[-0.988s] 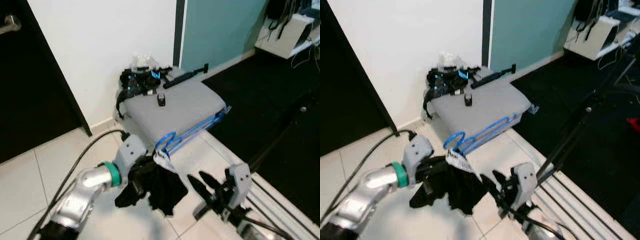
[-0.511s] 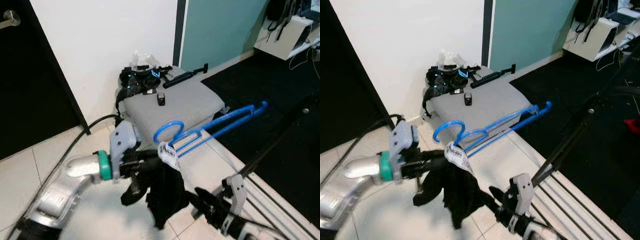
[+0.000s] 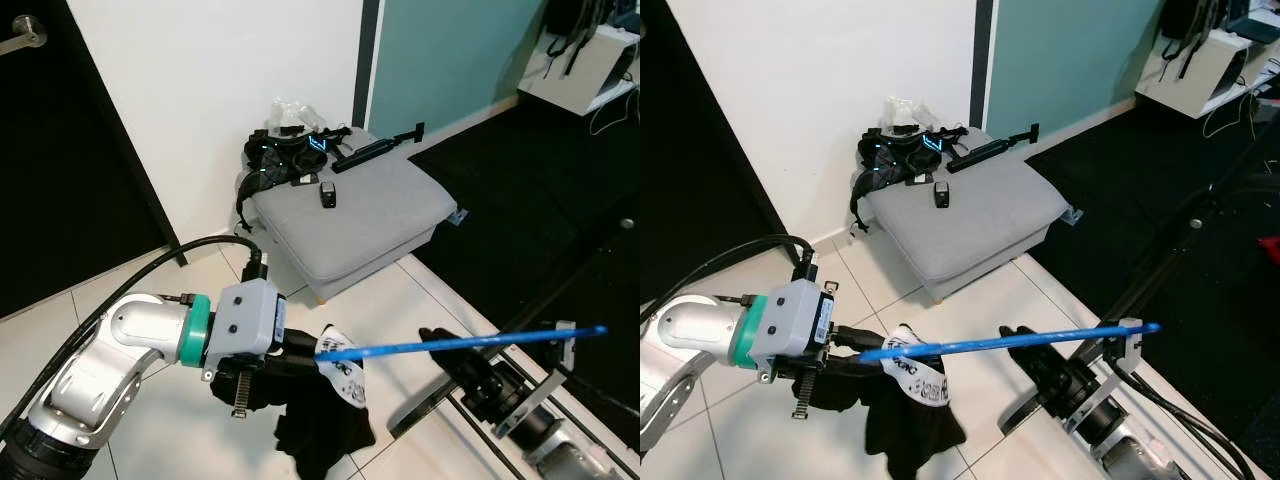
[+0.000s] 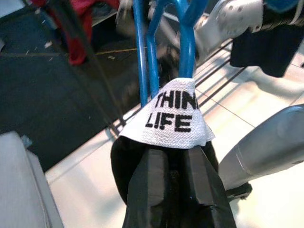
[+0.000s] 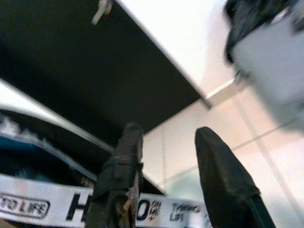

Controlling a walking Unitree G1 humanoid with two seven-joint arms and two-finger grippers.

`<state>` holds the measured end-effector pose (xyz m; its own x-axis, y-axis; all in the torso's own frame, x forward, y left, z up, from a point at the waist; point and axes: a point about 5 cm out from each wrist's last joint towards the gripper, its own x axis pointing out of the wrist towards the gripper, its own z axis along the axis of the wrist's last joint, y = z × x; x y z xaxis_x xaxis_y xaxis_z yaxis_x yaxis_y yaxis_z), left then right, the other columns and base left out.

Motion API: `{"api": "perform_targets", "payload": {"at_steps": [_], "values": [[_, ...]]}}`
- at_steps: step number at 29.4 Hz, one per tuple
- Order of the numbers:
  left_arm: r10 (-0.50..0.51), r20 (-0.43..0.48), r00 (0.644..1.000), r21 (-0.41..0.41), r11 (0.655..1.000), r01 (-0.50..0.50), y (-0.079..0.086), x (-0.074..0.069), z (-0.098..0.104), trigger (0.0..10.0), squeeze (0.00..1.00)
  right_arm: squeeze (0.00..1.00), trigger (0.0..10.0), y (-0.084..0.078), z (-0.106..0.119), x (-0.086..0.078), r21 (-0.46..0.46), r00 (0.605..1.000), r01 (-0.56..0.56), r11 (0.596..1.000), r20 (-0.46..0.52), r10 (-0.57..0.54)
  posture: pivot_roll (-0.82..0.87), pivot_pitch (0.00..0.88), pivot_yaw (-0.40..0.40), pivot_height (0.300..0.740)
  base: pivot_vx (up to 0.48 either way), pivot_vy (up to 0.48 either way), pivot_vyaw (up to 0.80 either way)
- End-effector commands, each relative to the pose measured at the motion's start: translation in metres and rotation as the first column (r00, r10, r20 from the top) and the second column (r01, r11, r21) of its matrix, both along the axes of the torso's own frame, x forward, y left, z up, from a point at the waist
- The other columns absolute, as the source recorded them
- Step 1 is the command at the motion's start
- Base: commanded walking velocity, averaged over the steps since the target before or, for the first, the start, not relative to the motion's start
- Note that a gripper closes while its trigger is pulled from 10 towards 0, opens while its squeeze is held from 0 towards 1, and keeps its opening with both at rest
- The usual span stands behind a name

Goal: Hang hanger

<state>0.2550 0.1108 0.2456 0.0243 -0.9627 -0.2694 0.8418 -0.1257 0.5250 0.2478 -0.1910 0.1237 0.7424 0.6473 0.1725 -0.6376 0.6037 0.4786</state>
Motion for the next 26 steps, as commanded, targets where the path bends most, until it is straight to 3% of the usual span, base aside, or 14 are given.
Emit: {"api": "perform_targets", "payload": {"at_steps": [1,5,12,18,23,24,26], "values": [[-0.081,0.012,0.997,0.028,0.996,0.081,-0.005,-0.008,-0.001,10.0,0.00,0.00,10.0,0.019,-0.011,-0.011,-0.038,0.991,-0.133,0.990,-0.040,0.131,-0.27,0.205,0.152,0.740,0.000,0.000,0.00],[-0.126,0.036,0.991,0.050,0.991,0.124,-0.006,-0.009,-0.001,10.0,0.00,0.00,10.0,0.034,-0.014,-0.018,-0.064,0.969,-0.242,0.968,-0.069,0.237,-0.26,0.217,0.162,0.740,0.000,0.000,0.00],[-0.165,0.042,0.985,0.095,0.983,0.160,-0.003,-0.011,-0.003,10.0,0.00,0.00,10.0,0.045,-0.009,-0.010,-0.057,0.961,-0.275,0.960,-0.056,0.272,-0.25,0.224,0.170,0.740,0.000,0.000,0.00],[-0.186,0.037,0.982,0.080,0.980,0.182,-0.004,-0.014,0.000,10.0,0.00,0.00,10.0,0.050,-0.009,-0.005,-0.088,0.956,-0.293,0.952,-0.049,0.289,-0.25,0.226,0.169,0.740,0.000,0.000,0.00],[-0.231,0.056,0.971,0.040,0.973,0.229,-0.011,-0.020,0.009,10.0,0.00,0.00,10.0,0.071,-0.040,-0.008,-0.310,0.924,-0.381,0.871,-0.150,0.351,-0.25,0.231,0.160,0.740,0.000,0.000,0.00],[-0.231,0.056,0.971,0.040,0.973,0.229,-0.011,-0.020,0.009,10.0,0.00,0.00,10.0,0.071,-0.040,-0.008,-0.310,0.924,-0.381,0.871,-0.150,0.351,-0.25,0.231,0.160,0.740,0.000,0.000,0.00],[-0.244,0.062,0.968,0.037,0.970,0.242,-0.013,-0.021,0.010,10.0,0.00,0.00,10.0,0.077,-0.052,-0.010,-0.358,0.907,-0.419,0.834,-0.198,0.371,-0.25,0.232,0.160,0.740,0.000,0.000,0.00]]}}
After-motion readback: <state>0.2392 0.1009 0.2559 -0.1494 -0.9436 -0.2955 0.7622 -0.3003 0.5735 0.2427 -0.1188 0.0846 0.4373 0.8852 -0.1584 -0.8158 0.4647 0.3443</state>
